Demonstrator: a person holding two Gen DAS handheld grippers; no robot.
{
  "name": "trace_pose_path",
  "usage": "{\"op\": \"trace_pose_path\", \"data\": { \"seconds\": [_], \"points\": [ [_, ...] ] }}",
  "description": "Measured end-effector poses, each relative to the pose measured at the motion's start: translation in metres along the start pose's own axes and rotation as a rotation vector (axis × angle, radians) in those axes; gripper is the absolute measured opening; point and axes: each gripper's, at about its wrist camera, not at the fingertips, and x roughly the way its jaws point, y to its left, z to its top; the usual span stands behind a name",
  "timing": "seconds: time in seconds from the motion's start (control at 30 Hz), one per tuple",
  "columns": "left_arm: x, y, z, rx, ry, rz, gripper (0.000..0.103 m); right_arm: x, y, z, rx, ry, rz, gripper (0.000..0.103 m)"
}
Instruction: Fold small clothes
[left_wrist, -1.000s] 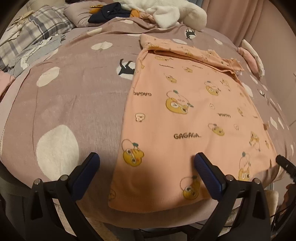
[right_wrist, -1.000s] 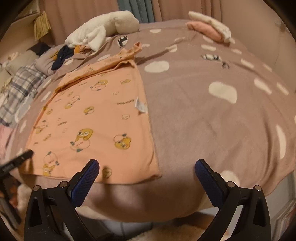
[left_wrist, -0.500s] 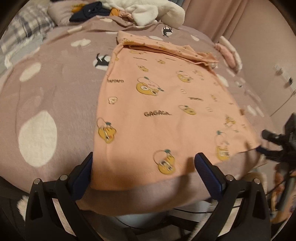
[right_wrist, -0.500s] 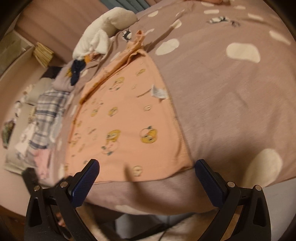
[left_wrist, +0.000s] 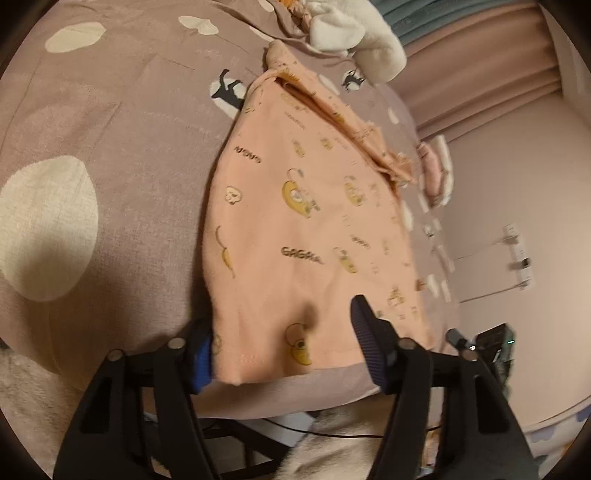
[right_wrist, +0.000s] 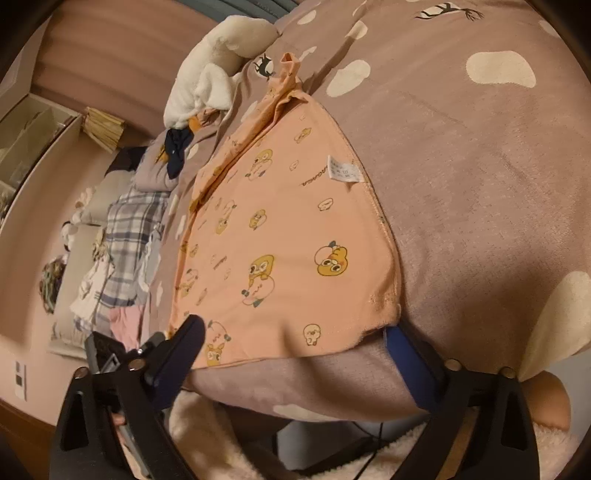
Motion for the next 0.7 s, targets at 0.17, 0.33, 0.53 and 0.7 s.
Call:
{"op": "trace_pose_path", "data": {
  "seconds": [0.17, 0.33, 0.53, 0.7],
  "points": [
    [-0.006, 0.01, 0.0, -0.051, -0.019, 0.124, 0.02, -0.001, -0.005, 0.002, 0.018, -0.013, -0.035, 0.067],
    [-0.012, 0.014, -0.002, -0.059, -0.045, 0.19, 0.008, -0.004, -0.01, 0.002, 0.024, -0.04, -0.098, 0.03],
    [-0.013, 0.017, 0.002, -0.122, -0.057, 0.146, 0.005, -0.009, -0.018, 0.001, 0.071, -0.072, -0.063, 0.01],
    [-0.018, 0.013, 0.011, -0.145, -0.065, 0.111, 0.005, -0.013, -0.011, 0.01, 0.079, -0.102, -0.023, 0.01]
  ]
}}
